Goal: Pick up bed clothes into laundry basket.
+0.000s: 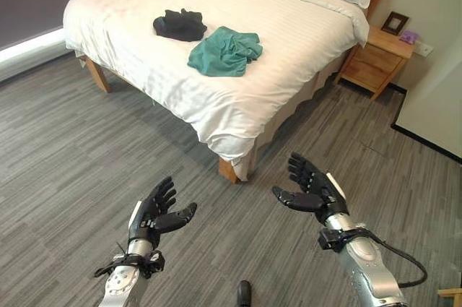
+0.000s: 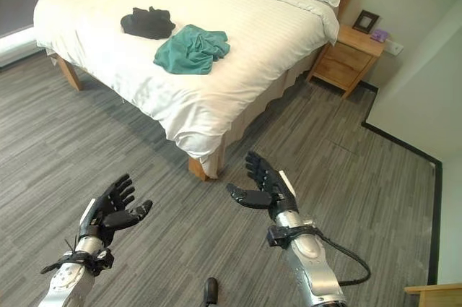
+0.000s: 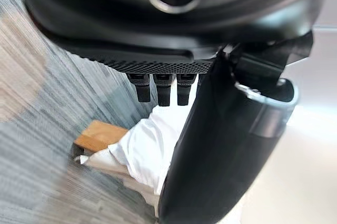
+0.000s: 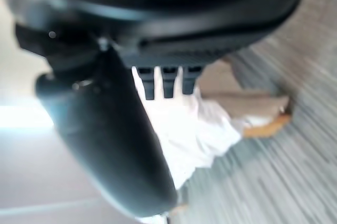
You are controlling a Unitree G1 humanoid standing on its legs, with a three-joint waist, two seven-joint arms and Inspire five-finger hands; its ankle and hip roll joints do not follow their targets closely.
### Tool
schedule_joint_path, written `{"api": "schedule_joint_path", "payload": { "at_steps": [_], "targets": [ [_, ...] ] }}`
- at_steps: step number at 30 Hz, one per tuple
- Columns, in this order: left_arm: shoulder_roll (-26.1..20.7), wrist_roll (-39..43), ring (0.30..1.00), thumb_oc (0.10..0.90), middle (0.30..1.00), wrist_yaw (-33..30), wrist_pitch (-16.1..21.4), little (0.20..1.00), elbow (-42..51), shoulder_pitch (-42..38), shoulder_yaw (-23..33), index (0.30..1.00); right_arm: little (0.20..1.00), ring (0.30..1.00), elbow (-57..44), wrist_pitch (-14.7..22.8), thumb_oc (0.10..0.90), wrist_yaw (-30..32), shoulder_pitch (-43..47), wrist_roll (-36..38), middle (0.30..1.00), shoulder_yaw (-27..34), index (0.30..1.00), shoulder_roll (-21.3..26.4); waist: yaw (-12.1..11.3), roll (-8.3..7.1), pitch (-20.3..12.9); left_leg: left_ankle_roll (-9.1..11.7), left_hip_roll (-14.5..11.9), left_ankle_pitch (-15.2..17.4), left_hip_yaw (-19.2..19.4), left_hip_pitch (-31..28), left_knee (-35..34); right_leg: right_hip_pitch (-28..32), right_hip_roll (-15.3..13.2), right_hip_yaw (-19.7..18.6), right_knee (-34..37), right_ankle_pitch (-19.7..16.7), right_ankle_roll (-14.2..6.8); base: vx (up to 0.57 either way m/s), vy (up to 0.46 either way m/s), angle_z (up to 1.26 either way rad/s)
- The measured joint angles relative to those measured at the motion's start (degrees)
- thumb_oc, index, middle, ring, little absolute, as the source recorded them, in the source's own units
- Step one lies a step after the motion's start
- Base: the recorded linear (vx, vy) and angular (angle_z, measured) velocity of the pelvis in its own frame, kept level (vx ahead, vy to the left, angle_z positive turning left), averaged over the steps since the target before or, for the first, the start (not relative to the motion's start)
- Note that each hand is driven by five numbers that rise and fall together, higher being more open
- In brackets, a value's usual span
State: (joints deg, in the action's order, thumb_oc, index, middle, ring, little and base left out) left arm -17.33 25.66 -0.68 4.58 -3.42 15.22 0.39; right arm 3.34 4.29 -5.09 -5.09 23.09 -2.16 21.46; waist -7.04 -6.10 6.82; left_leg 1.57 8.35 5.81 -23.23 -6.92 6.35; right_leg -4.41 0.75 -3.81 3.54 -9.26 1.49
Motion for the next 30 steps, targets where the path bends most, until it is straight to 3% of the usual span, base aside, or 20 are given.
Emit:
{"api": "schedule_joint_path", "payload": {
  "at_steps": [5, 26, 28, 30],
  "targets": [
    [-0.2, 0.1, 0.900, 0.800, 0.900, -1.0, 0.3, 0.900, 0.2, -2.7, 3.2, 0.900, 0.900, 0.900, 0.1, 0.0, 0.800, 0.2, -3.0, 0.0, 0.900, 1.5, 0.900, -0.6, 1.0, 0.49, -0.2, 0.0, -1.0, 0.0, -1.0, -1.0, -3.0, -0.1, 0.4, 0.4, 0.7, 0.1, -0.2, 0.02, -0.043, 0.04],
    [1.5, 1.3, 0.900, 0.800, 0.900, -2.6, 0.3, 0.900, -0.2, -3.1, 1.8, 0.900, 0.900, 0.900, 0.3, 0.0, 0.800, 1.8, -4.0, 0.7, 0.900, 0.2, 0.900, -3.1, 1.8, 2.92, -0.9, 0.0, -0.9, -0.1, -2.0, -2.4, -3.2, 1.8, 0.2, 0.8, 1.6, 0.4, -0.7, -0.02, 0.006, 0.02],
    [1.5, 1.5, 0.900, 0.800, 0.900, -3.8, 0.3, 0.900, -1.1, -4.3, 0.7, 0.900, 0.900, 0.900, 0.4, 0.0, 0.800, 2.9, -4.1, 1.0, 0.900, 0.3, 0.900, -3.0, 2.7, 2.76, -0.7, 0.4, 1.3, 0.2, -2.6, 0.6, 1.7, 1.6, -1.4, 2.6, 1.6, 0.5, -0.9, -0.24, 0.150, 0.45],
    [1.6, 2.0, 0.900, 0.800, 0.900, -4.1, 0.5, 0.900, -1.1, -5.8, 0.0, 0.900, 0.900, 0.900, 0.8, 0.1, 0.800, 3.0, -2.7, 2.0, 0.900, -0.1, 0.900, -2.4, 3.0, 1.89, 1.0, 1.7, 5.3, 1.8, -2.3, 6.1, 12.6, 1.2, -4.3, 2.7, 1.3, 0.2, -0.5, -0.23, 0.249, 0.36]
  ]
}}
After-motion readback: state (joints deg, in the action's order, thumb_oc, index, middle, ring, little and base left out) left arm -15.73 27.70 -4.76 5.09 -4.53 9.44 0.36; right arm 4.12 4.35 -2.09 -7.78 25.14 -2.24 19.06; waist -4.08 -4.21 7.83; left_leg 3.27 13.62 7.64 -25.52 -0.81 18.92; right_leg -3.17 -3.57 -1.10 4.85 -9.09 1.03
